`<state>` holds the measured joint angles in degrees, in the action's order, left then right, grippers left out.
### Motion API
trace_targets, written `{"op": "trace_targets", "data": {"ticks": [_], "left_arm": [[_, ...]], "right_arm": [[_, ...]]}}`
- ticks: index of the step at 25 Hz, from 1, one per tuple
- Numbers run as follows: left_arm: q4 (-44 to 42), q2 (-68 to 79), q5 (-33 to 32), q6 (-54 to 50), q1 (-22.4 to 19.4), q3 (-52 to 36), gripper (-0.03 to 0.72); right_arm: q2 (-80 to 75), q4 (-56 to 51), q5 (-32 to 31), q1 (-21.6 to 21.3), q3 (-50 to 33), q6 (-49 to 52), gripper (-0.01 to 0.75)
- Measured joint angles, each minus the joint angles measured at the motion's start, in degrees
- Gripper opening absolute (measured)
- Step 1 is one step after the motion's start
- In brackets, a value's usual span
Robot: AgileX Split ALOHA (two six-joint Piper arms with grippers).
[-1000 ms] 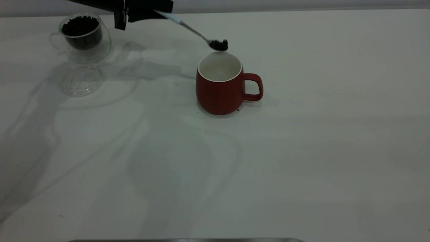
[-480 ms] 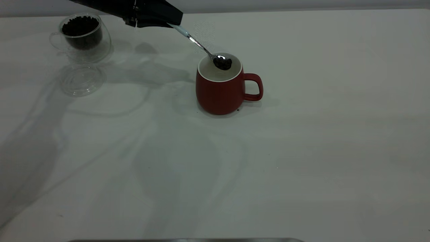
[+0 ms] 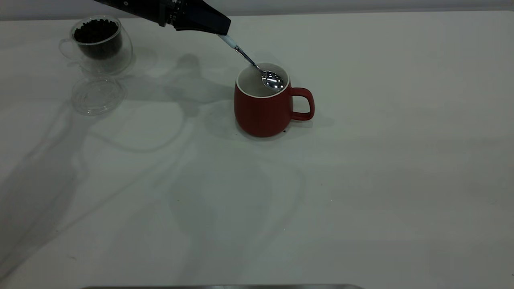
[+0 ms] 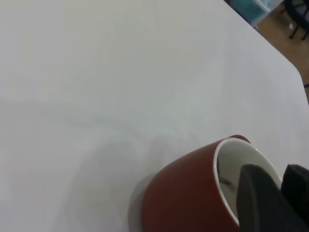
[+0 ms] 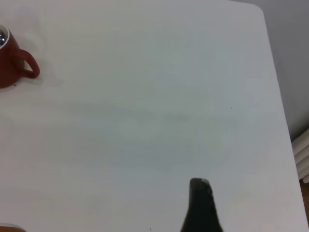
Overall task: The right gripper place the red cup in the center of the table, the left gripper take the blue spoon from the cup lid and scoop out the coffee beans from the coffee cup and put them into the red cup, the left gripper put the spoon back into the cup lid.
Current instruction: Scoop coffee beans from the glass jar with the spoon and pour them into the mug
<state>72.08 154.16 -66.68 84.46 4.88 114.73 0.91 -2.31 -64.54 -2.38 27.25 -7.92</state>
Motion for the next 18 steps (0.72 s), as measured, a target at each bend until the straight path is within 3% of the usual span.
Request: {"op": "trace_targets", "data": {"ticks": [7,18], "left_arm": [[2.3,-0.1,0.0,0.0,0.0,0.1,0.118],[-1.0,-3.2,0.0,-16.8,-0.5,0.1,0.118]], "right_arm": [[0.0,0.0,0.0,0.0,0.0,0.0,0.588],[0.0,0.0,0.0,0.0,0.0,0.0,0.588]]}}
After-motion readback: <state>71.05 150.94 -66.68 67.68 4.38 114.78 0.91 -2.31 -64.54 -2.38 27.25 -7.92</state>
